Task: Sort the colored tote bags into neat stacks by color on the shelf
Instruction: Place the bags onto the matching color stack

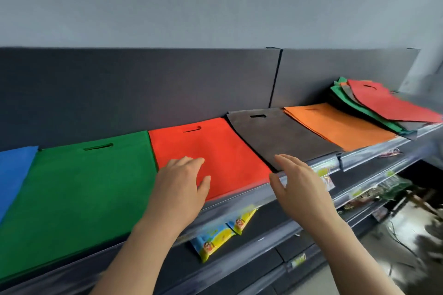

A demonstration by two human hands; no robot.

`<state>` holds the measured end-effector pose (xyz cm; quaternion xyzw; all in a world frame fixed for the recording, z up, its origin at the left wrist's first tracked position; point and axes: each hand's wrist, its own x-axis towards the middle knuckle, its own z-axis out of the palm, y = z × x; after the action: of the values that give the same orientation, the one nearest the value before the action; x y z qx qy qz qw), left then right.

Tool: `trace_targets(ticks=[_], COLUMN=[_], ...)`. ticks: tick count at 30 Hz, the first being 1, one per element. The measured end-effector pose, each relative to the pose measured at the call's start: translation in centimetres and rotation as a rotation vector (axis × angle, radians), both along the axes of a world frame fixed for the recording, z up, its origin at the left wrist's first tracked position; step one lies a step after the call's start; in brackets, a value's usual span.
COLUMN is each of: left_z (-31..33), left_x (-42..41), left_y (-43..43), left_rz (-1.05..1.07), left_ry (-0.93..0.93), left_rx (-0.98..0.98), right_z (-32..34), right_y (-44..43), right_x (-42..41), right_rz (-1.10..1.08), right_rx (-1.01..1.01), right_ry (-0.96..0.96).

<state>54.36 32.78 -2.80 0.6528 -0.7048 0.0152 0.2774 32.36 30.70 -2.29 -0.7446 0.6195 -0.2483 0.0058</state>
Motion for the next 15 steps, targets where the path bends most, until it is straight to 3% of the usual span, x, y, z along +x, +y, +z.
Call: trace_targets(ticks=[15], left_z=[0.0], left_x=[-18.6], left_y=[-11.1], left_rz=[-0.183], left_ry=[-0.017], left_rx=[0.037], right_z=[-0.6], right_y=[-6.4], right_x=[-17.9], right_rz=[-0.223], right_rx=[0.041], right_ry=[-0.034])
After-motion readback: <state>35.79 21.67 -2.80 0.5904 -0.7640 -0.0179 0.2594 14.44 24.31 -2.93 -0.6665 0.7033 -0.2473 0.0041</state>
